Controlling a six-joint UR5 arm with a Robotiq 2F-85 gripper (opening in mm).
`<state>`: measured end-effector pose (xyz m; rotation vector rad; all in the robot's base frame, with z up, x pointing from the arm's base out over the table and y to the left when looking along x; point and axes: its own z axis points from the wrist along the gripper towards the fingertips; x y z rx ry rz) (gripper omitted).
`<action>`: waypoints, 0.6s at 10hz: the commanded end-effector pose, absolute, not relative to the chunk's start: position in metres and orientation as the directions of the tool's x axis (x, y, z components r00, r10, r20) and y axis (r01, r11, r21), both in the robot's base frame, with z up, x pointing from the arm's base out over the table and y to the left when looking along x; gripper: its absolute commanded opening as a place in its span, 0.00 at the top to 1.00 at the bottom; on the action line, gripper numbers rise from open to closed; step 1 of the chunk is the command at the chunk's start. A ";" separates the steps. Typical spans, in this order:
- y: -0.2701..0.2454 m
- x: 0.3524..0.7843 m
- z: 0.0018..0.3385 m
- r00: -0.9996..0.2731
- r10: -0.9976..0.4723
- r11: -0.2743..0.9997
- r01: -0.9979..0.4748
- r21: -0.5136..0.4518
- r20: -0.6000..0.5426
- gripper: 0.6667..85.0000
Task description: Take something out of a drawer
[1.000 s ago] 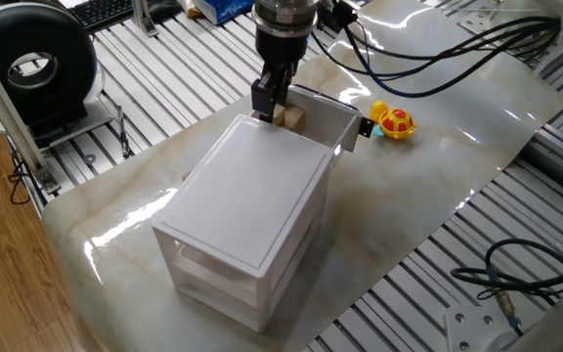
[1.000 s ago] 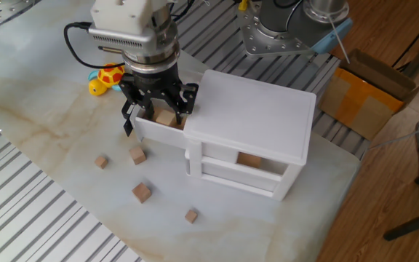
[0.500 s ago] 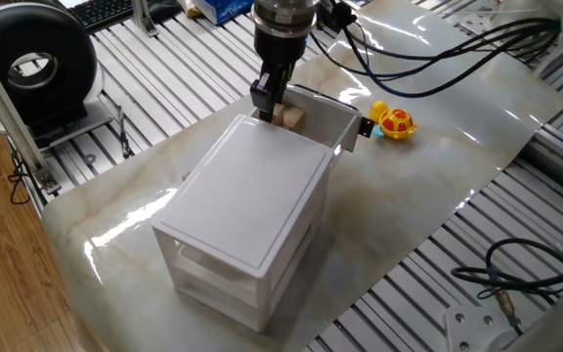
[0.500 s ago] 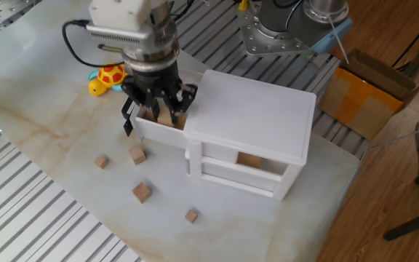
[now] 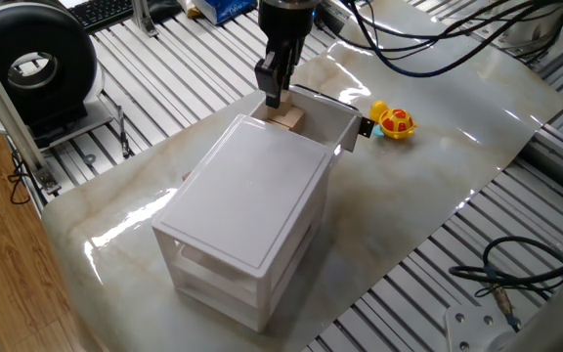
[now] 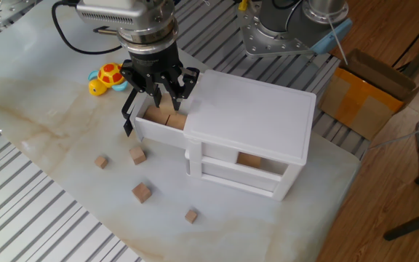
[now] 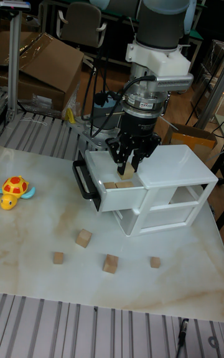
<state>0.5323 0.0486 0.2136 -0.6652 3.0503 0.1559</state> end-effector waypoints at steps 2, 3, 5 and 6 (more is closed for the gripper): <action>0.037 0.546 0.218 -0.898 -0.436 0.899 -0.438 0.026 -0.059 1.00; 0.030 0.549 0.218 -0.896 -0.440 0.898 -0.440 -0.004 -0.060 1.00; 0.026 0.554 0.218 -0.891 -0.449 0.893 -0.448 -0.029 -0.070 1.00; 0.020 0.553 0.220 -0.881 -0.470 0.883 -0.469 -0.030 -0.062 1.00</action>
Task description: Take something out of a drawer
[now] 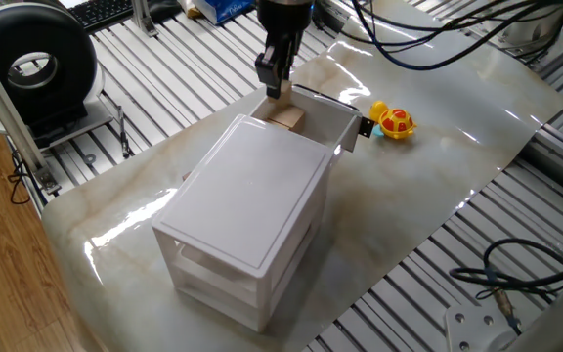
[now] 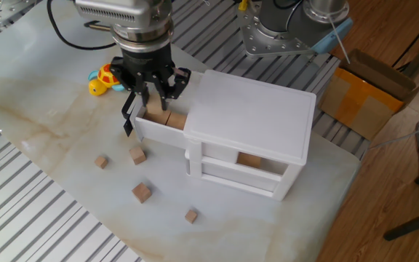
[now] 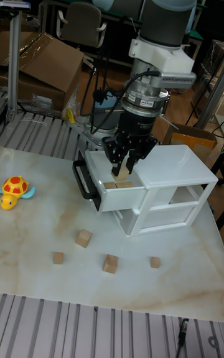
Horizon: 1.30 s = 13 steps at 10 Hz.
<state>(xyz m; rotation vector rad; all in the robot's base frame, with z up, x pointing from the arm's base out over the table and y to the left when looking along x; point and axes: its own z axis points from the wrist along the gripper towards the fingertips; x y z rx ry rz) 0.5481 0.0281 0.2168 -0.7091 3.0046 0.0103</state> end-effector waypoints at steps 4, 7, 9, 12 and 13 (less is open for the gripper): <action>-0.028 0.536 0.221 -0.814 -0.581 0.812 -0.580 -0.063 0.001 1.00; -0.013 0.539 0.220 -0.904 -0.424 0.906 -0.424 -0.013 -0.047 1.00; -0.039 0.541 0.218 -0.914 -0.405 0.905 -0.402 -0.138 0.002 1.00; -0.116 0.542 0.221 -0.843 -0.536 0.834 -0.538 -0.121 0.054 1.00; -0.126 0.545 0.215 -0.828 -0.560 0.821 -0.560 -0.111 0.034 1.00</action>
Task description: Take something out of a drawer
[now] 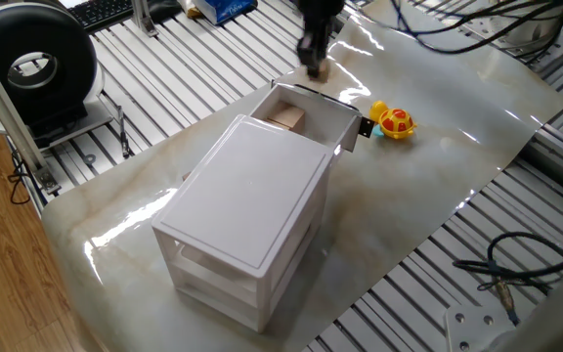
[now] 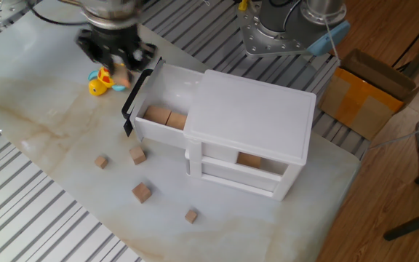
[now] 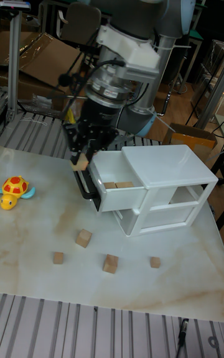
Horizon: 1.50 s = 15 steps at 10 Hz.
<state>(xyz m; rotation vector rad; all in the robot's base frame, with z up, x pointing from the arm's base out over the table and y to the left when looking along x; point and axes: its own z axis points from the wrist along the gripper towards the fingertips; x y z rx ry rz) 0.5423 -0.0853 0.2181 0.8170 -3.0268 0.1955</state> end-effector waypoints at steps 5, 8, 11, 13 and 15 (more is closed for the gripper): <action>-0.112 0.554 0.207 -0.815 -0.578 0.815 -0.576 -0.064 -0.036 1.00; -0.112 0.575 0.189 -0.789 -0.610 0.792 -0.604 -0.082 -0.073 1.00; -0.109 0.599 0.145 -0.781 -0.612 0.791 -0.604 -0.097 -0.124 1.00; -0.111 0.586 0.144 -0.799 -0.595 0.803 -0.591 -0.076 -0.088 1.00; -0.118 0.586 0.144 -0.806 -0.588 0.808 -0.581 -0.098 -0.072 1.00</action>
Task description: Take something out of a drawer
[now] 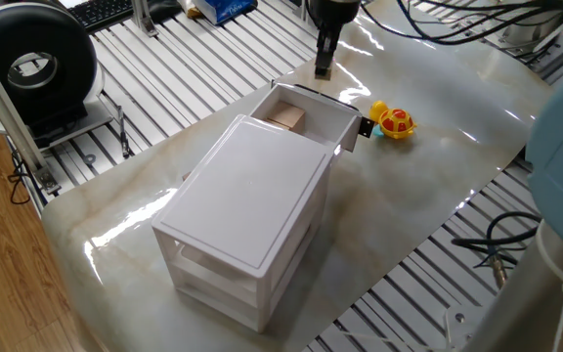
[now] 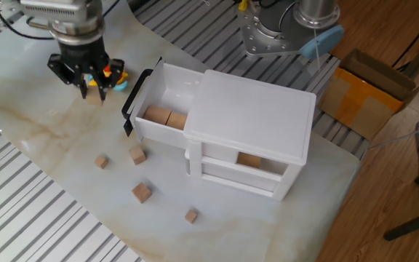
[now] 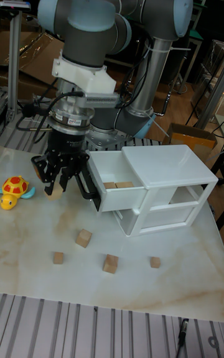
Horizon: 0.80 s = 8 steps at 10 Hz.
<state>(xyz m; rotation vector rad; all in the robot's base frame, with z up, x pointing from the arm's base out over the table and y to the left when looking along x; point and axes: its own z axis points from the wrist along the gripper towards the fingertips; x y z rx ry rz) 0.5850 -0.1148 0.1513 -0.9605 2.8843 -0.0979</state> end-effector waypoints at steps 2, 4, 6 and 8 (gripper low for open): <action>-0.114 0.601 0.121 -0.786 -0.602 0.798 -0.597 -0.083 -0.139 1.00; -0.106 0.614 0.088 -0.768 -0.606 0.792 -0.608 -0.062 -0.205 1.00; -0.094 0.613 0.087 -0.770 -0.596 0.795 -0.606 -0.031 -0.226 1.00; -0.099 0.605 0.085 -0.793 -0.578 0.811 -0.585 -0.021 -0.192 1.00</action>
